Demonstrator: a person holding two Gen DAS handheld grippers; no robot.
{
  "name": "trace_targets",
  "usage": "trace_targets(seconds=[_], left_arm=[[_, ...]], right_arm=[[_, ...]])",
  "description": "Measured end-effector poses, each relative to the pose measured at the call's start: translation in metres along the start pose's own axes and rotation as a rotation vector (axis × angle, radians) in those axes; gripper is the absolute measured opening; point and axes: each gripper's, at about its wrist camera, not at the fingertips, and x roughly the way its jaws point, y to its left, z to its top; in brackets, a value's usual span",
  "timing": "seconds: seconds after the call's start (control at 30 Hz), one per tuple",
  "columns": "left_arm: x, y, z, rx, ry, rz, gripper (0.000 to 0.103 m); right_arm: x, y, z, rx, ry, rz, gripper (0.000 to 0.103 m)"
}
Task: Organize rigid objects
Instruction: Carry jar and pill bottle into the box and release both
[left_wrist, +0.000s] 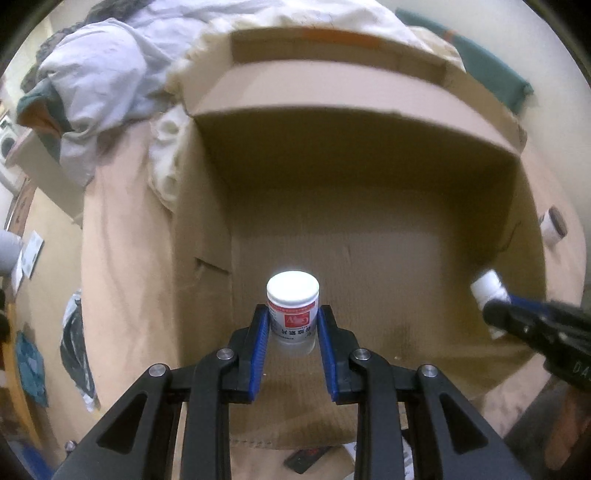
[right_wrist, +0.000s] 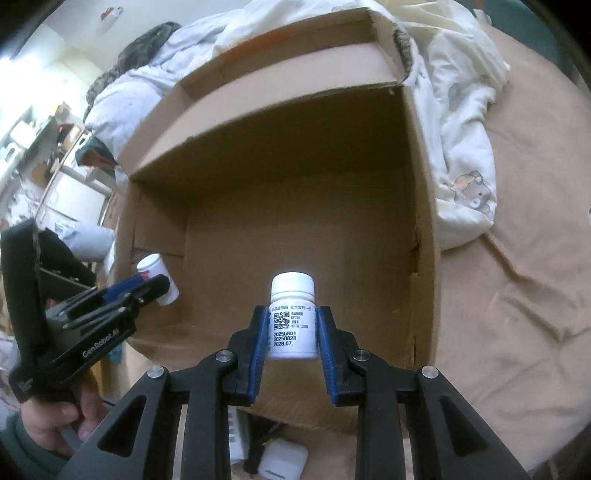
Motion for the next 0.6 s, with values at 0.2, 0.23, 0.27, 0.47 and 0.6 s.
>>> trace_targets(seconds=[0.2, 0.23, 0.27, 0.47, 0.6], left_arm=[[0.012, -0.001, -0.001, -0.021, 0.034, -0.008, 0.024], [0.012, -0.002, -0.002, -0.018, 0.032, -0.004, 0.024], [0.013, -0.002, -0.002, -0.017, 0.032, -0.003, 0.024], [0.018, -0.005, -0.003, -0.006, 0.052, 0.009, 0.024], [0.021, -0.007, -0.004, 0.000, 0.059, 0.016, 0.024]], right_arm=[[0.010, -0.002, 0.000, 0.017, 0.030, -0.020, 0.028], [0.013, -0.002, -0.001, 0.018, 0.038, -0.024, 0.028], [0.015, -0.002, -0.001, 0.015, 0.043, -0.028, 0.028], [0.019, 0.000, -0.004, 0.014, 0.053, -0.028, 0.028], [0.020, 0.001, -0.003, 0.019, 0.062, -0.033, 0.028]])
